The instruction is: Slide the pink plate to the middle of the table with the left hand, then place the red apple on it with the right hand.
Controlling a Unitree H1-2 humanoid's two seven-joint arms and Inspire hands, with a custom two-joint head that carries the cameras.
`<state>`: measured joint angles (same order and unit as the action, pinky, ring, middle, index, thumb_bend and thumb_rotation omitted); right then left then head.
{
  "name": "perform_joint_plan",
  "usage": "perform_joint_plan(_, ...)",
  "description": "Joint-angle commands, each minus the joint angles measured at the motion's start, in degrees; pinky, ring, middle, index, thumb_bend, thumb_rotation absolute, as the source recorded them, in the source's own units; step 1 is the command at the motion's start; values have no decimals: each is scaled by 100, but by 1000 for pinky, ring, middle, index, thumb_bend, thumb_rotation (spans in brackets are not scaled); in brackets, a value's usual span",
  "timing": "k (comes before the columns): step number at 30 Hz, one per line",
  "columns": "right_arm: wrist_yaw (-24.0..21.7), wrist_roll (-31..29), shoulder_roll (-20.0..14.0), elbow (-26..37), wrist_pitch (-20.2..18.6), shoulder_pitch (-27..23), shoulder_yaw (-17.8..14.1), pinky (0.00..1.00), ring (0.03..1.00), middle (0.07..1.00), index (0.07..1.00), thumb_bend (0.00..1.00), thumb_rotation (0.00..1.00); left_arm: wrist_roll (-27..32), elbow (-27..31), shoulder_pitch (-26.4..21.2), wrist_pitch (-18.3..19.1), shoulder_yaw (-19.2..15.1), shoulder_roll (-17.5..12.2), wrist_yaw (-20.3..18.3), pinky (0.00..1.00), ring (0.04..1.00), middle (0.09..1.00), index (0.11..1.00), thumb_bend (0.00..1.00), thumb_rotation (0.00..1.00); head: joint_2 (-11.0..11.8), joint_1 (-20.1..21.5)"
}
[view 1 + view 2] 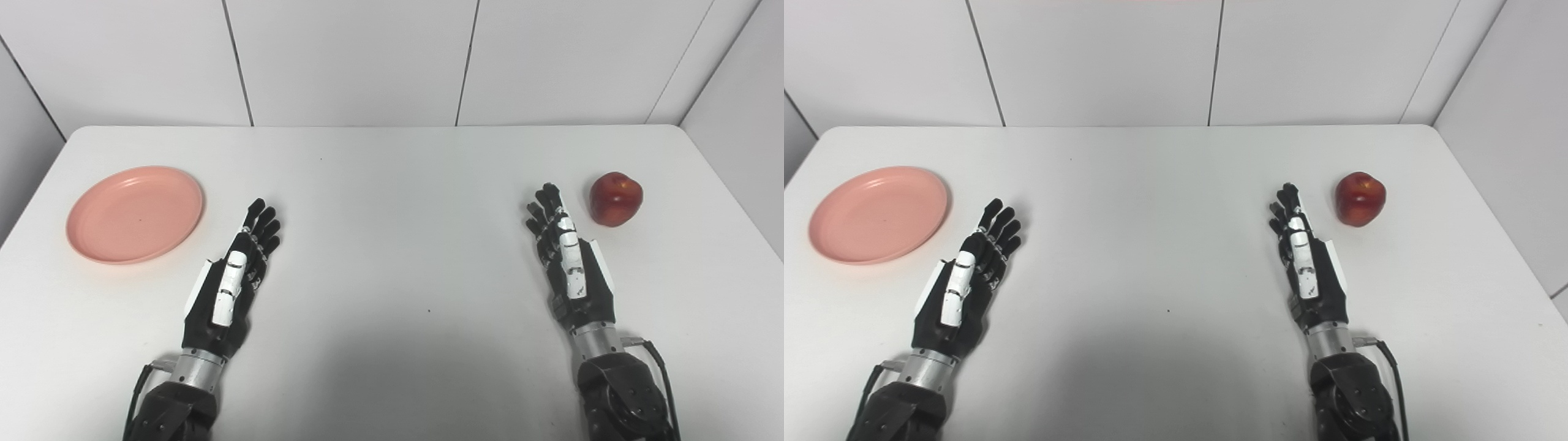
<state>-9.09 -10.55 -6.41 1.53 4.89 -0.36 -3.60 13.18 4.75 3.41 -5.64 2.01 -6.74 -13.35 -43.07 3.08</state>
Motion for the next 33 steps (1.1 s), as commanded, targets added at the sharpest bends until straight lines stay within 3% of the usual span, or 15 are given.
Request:
perform_joint_plan(1, -65, -54, -1, -121, 135, 262, 13, 999, 977, 995, 1000, 376, 1000, 6, -289, 375, -159, -51, 95, 40, 1000, 989, 995, 977, 480, 1000, -3, -17)
perform_joint_plan(28, -105, 5, 11, -176, 183, 246, 116, 978, 969, 993, 1000, 393, 1000, 8, -364, 351, -144, -36, 105, 125, 1000, 987, 991, 973, 469, 1000, 46, -29)
perform_joint_plan(33, -111, 3, -5, -198, 198, 255, 107, 984, 971, 995, 1000, 383, 1000, -37, -395, 352, -226, -1, 98, 98, 1000, 985, 993, 974, 475, 1000, 122, -190)
